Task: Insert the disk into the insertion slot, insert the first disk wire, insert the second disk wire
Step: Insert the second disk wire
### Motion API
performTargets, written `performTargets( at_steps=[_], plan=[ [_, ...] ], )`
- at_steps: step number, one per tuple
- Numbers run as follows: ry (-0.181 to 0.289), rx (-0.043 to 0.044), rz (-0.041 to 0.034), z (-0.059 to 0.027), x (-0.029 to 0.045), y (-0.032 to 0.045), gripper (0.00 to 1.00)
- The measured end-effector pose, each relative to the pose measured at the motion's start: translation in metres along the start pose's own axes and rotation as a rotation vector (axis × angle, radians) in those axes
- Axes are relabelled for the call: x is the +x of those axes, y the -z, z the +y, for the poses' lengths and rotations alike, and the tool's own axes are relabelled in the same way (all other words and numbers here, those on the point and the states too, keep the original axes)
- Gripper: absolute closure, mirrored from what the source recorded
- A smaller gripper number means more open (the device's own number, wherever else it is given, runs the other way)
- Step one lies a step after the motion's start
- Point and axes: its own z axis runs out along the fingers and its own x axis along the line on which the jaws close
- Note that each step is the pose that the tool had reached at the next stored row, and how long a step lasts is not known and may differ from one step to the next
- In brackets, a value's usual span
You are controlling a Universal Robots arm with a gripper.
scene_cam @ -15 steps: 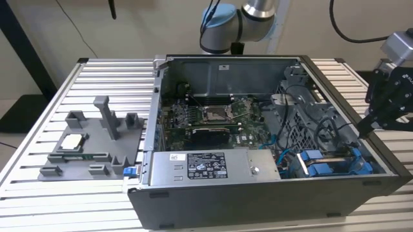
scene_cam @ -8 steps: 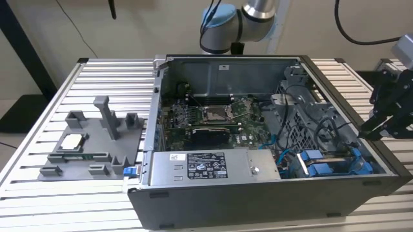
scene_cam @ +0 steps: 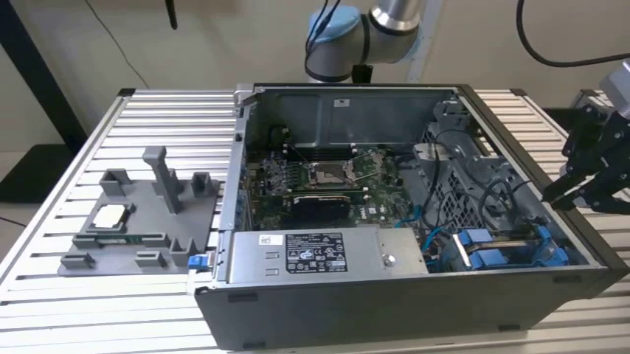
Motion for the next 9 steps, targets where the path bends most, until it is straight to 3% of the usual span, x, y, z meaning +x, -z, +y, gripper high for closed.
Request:
performTargets(
  at_steps=[6, 7, 9],
  plan=[
    [0.003, -0.0081, -0.0458, -0.0015, 0.0037, 0.0014, 0.71],
    [0.003, -0.0113, -0.0513, -0.0019, 0.0042, 0.002, 0.71],
    [0.0, -0.0222, -0.0536, -0.0024, 0.0045, 0.0051, 0.71]
  ],
)
